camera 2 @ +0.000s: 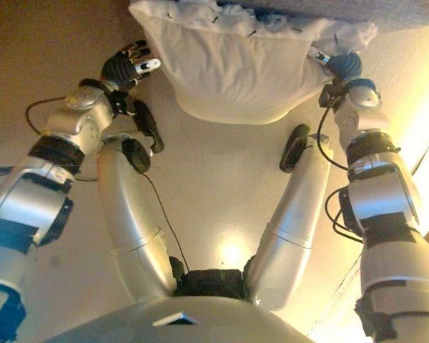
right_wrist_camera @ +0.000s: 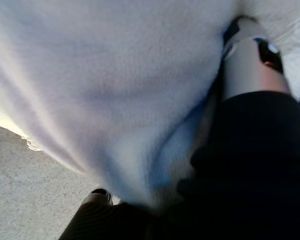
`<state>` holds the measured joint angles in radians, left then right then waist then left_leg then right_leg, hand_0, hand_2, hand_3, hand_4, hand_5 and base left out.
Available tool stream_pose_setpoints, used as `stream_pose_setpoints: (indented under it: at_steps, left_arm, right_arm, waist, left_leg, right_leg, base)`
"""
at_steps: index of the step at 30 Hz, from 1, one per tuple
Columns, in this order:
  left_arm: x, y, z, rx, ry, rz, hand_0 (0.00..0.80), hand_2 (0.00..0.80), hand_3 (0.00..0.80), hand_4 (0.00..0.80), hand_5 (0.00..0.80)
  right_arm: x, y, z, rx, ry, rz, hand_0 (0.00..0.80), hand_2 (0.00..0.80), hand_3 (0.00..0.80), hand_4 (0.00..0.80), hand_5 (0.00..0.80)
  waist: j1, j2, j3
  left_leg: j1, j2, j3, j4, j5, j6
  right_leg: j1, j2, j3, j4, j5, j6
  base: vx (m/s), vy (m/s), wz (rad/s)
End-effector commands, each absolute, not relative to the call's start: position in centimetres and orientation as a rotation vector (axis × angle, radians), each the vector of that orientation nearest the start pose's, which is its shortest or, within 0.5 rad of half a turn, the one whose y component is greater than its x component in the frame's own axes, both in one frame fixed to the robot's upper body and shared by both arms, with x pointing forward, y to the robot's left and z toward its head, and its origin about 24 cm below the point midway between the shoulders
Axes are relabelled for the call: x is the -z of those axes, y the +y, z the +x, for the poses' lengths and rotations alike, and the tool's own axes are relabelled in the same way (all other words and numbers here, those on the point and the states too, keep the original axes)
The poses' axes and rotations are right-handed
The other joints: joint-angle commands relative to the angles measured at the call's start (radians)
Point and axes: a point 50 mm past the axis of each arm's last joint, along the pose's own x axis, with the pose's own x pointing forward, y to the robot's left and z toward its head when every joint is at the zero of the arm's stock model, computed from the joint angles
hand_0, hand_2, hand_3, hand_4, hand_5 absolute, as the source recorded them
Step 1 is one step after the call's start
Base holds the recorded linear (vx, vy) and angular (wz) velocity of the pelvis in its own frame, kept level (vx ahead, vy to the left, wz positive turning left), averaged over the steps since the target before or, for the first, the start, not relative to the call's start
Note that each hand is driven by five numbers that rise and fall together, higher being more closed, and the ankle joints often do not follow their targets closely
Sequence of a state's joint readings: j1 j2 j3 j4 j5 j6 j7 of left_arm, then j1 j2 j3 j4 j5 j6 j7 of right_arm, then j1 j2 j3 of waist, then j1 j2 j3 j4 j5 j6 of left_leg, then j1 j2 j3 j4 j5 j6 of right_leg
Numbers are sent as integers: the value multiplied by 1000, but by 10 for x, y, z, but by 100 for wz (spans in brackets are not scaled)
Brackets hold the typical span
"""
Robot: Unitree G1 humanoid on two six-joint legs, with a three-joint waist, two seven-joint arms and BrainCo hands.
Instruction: Pick up the cushion and take it to the sofa
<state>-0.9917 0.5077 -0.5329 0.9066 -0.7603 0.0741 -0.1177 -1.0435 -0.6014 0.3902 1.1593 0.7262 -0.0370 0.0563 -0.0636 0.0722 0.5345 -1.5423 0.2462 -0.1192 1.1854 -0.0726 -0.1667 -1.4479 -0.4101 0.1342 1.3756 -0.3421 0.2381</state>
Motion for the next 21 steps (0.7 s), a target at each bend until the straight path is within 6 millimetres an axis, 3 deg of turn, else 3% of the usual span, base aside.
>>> stream_pose_setpoints:
  at_steps: [1,3,5,8,11,12,13,14,15,21]
  left_arm:
    - [-154,160,409,301,110,94,0,0,0,0,0]
    - [-155,151,409,338,114,103,0,0,0,0,0]
    - [-158,140,409,390,120,110,0,0,0,0,0]
    - [-161,121,407,514,133,119,0,0,0,0,0]
    - [-162,107,405,553,134,138,169,169,169,169,169]
    - [-162,104,405,554,133,142,329,329,329,329,329]
    - [-163,99,404,548,128,139,555,555,555,555,555]
    - [-163,96,404,541,125,133,555,555,555,555,555]
    - [-163,94,404,537,121,128,800,800,800,800,800]
    - [-163,89,403,504,89,128,800,800,800,800,800]
  right_arm:
    - [-155,-242,406,32,91,-120,0,0,0,0,0]
    - [-156,-234,408,-9,102,-210,0,0,0,0,0]
    - [-157,-228,409,-42,115,-259,800,800,800,800,800]
    - [-156,-224,410,-41,122,-266,800,800,800,800,800]
    - [-155,-221,411,-34,126,-248,800,800,800,800,800]
    - [-154,-220,410,-37,129,-242,800,800,800,800,800]
    - [-152,-217,410,-37,133,-229,800,800,800,800,800]
    - [-150,-216,410,-37,135,-218,800,800,800,800,800]
    - [-149,-215,410,-38,138,-209,800,800,800,800,800]
    - [-136,-218,406,-20,148,-163,800,800,800,800,800]
  waist:
    - [28,-9,-15]
    - [26,-14,-15]
    - [24,-19,-15]
    - [22,-28,-15]
    - [21,-33,-15]
    - [21,-34,-15]
    - [19,-37,-15]
    - [18,-39,-15]
    - [18,-41,-15]
    - [18,-57,-15]
  left_leg:
    - [30,35,4,214,-286,51]
    - [28,33,2,218,-287,52]
    - [27,34,1,223,-288,54]
    - [26,35,-4,237,-293,57]
    - [31,37,-8,246,-297,60]
    - [30,37,-9,251,-298,61]
    - [27,38,-11,261,-300,63]
    - [27,40,-13,268,-303,64]
    - [27,41,-14,272,-305,65]
    - [62,49,-19,284,-319,70]
  right_leg:
    - [-42,-7,-15,-111,131,-99]
    - [-41,-6,-16,-111,132,-98]
    - [-42,-6,-16,-108,134,-98]
    - [-39,-8,-16,-106,139,-97]
    - [-31,-7,-16,-103,142,-93]
    - [-32,-7,-15,-99,143,-93]
    - [-34,-3,-13,-91,142,-93]
    - [-32,-1,-11,-88,142,-93]
    - [-32,0,-10,-84,141,-93]
    - [4,1,-15,-74,136,-91]
  base:
    - [0,0,0]
    - [0,0,0]
    - [0,0,0]
    - [0,0,0]
    - [0,0,0]
    - [0,0,0]
    - [0,0,0]
    - [-10,4,-3]
    - [0,0,0]
    - [0,0,0]
